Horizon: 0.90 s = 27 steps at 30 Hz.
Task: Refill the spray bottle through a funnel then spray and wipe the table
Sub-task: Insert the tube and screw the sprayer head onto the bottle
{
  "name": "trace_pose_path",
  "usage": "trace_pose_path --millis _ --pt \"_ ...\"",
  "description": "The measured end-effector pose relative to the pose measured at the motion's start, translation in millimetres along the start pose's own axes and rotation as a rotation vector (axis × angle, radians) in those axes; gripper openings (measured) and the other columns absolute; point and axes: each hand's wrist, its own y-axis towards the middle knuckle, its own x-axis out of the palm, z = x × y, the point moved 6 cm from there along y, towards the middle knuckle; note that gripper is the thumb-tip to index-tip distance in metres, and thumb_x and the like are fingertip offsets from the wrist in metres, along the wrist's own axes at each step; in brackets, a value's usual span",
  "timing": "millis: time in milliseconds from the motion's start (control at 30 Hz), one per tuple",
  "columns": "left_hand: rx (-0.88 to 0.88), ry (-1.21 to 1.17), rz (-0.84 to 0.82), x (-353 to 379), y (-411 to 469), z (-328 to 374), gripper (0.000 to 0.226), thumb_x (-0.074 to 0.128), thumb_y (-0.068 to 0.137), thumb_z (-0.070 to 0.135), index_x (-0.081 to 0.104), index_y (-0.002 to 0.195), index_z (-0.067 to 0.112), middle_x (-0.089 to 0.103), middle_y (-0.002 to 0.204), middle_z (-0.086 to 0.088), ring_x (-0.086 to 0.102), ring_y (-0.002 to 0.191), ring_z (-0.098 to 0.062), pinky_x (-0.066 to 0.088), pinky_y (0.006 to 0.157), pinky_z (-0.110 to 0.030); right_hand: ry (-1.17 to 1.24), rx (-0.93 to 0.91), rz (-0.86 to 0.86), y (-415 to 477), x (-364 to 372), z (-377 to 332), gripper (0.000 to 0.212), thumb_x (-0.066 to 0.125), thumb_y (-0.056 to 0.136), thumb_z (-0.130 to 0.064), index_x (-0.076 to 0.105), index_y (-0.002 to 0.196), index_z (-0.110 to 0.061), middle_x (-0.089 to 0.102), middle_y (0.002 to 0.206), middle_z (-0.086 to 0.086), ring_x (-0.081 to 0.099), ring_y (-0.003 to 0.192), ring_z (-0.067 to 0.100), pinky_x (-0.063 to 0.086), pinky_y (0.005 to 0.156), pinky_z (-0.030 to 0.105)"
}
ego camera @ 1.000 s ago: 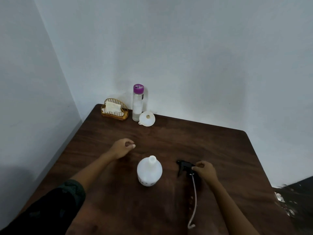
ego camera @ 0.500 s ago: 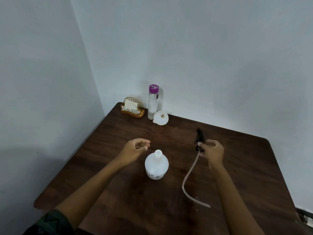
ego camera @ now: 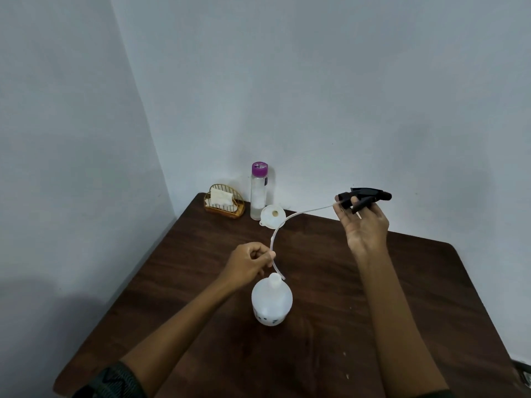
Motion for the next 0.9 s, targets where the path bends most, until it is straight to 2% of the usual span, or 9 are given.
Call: trace_pose_path --millis 200,300,433,533,600,700,767,833,900 --pt "0.055 0.054 0.005 -10 1 0 0.013 0.061 0.091 0.020 0.063 0.079 0.016 0.066 0.070 0.001 0.061 0.062 -0.009 0.052 0.059 -0.022 0.060 -0.042 0.003 -8 -6 4 0.017 0.051 0.087 0.009 0.058 0.101 0.003 0.060 0.097 0.018 0.063 0.090 0.039 0.059 0.067 0.037" --pt "0.087 0.106 -0.041 -11 2 -3 0.009 0.062 0.090 0.020 0.066 0.083 0.015 0.069 0.077 -0.004 0.063 0.065 -0.010 0.053 0.063 -0.024 0.057 -0.081 0.006 -12 -12 3 0.015 0.052 0.087 0.009 0.059 0.098 0.002 0.059 0.097 0.018 0.061 0.092 0.039 0.058 0.068 0.036" --pt "0.096 0.160 -0.129 1 3 -10 0.007 0.065 0.088 0.020 0.069 0.085 0.014 0.070 0.080 0.001 0.063 0.069 -0.007 0.052 0.065 -0.020 0.011 -0.097 0.006 -19 -26 2 0.020 0.052 0.088 0.005 0.058 0.108 0.003 0.065 0.097 0.017 0.061 0.099 0.036 0.058 0.073 0.036" --pt "0.080 0.176 -0.151 9 6 -18 0.009 0.067 0.086 0.021 0.073 0.088 0.014 0.071 0.086 0.000 0.066 0.079 -0.014 0.054 0.073 -0.030 -0.079 -0.144 -0.032 -27 -27 -6 0.021 0.050 0.090 0.004 0.058 0.109 -0.001 0.073 0.089 0.010 0.065 0.091 0.028 0.058 0.074 0.033" --pt "0.072 0.201 -0.161 14 9 -21 0.010 0.069 0.085 0.019 0.074 0.091 0.014 0.072 0.089 0.001 0.065 0.080 -0.011 0.055 0.077 -0.031 -0.139 -0.177 -0.064 -33 -23 -13 0.026 0.052 0.089 0.003 0.056 0.114 0.000 0.073 0.087 0.007 0.067 0.086 0.025 0.057 0.071 0.031" --pt "0.066 0.195 -0.144 15 10 -23 0.027 0.073 0.081 0.014 0.069 0.108 0.014 0.070 0.083 0.003 0.062 0.074 -0.005 0.054 0.077 -0.024 -0.291 -0.200 -0.084 -43 -17 -16 0.048 0.072 0.069 -0.018 0.058 0.112 -0.002 0.073 0.091 0.008 0.067 0.092 0.028 0.057 0.075 0.032" --pt "0.067 0.185 -0.144 15 11 -22 0.038 0.076 0.078 0.013 0.064 0.114 0.016 0.064 0.076 0.010 0.061 0.071 -0.004 0.051 0.071 -0.015 -0.407 -0.215 -0.122 -48 -13 -16 0.053 0.074 0.059 -0.031 0.063 0.106 -0.008 0.072 0.097 0.011 0.066 0.097 0.031 0.056 0.081 0.036" --pt "0.056 0.163 -0.138 14 12 -23 0.039 0.077 0.077 0.014 0.063 0.113 0.017 0.062 0.076 0.010 0.060 0.069 -0.004 0.047 0.065 -0.009 -0.527 -0.224 -0.172 -52 -7 -11 0.042 0.072 0.071 -0.024 0.064 0.109 -0.008 0.071 0.102 0.016 0.066 0.099 0.030 0.054 0.086 0.038" --pt "0.040 0.135 -0.133 12 13 -27 0.038 0.077 0.077 0.015 0.063 0.112 0.017 0.063 0.079 0.007 0.061 0.070 -0.007 0.049 0.065 -0.012 -0.596 -0.225 -0.210 -55 0 -4 0.031 0.061 0.084 -0.001 0.060 0.115 -0.001 0.069 0.100 0.016 0.068 0.093 0.021 0.056 0.079 0.028"
